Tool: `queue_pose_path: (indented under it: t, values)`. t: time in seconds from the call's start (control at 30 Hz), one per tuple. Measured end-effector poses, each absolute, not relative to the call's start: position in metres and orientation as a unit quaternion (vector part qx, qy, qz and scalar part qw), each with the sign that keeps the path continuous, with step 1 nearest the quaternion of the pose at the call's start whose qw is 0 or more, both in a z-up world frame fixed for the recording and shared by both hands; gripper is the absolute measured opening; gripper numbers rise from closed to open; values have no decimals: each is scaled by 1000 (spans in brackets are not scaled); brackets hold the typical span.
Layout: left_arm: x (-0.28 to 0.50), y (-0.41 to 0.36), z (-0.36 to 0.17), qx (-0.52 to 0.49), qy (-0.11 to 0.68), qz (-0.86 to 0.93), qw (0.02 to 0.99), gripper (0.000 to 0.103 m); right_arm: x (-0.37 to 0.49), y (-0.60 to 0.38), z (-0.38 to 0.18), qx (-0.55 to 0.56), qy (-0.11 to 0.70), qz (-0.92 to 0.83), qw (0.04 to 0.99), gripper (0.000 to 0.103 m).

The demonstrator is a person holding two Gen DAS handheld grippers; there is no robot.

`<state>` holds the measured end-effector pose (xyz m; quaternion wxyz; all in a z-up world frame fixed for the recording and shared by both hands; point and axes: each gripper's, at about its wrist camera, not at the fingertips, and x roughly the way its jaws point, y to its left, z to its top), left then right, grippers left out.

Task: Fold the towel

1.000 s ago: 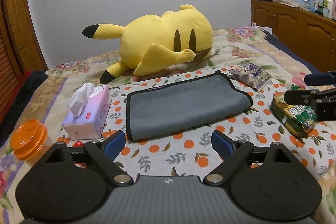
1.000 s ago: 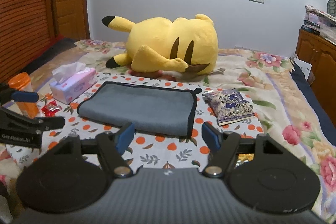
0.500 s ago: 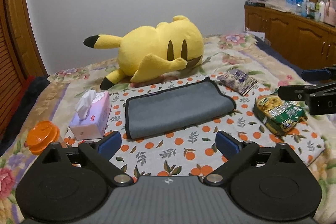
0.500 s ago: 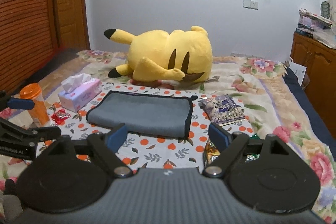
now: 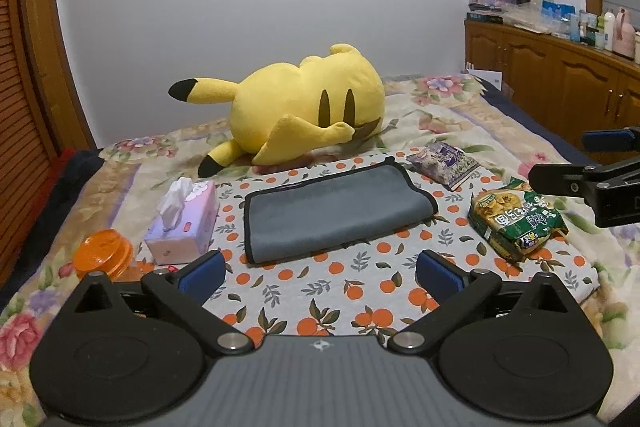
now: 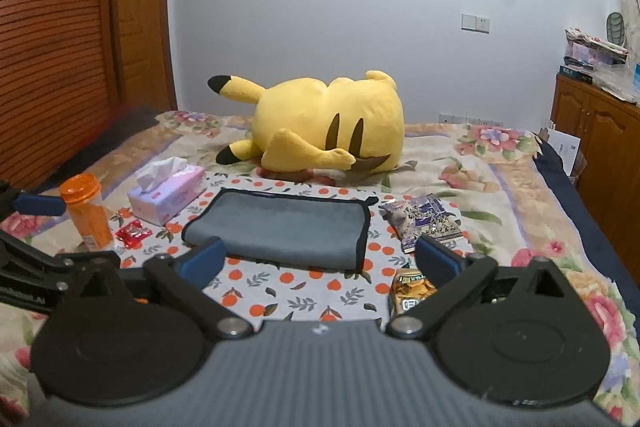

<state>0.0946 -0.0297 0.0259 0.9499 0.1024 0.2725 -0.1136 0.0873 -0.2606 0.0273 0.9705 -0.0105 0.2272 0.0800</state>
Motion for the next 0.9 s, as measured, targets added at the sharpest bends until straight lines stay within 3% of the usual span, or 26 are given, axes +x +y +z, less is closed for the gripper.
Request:
queue_pose_path:
  t: [0.37, 0.9]
  values:
    - [66, -31, 35, 105, 267, -95, 953, 103, 62, -259, 32, -7, 219, 80, 972, 103]
    - [41, -23, 5, 96, 298, -76, 947, 103, 40, -252, 10, 0, 233, 75, 970, 103]
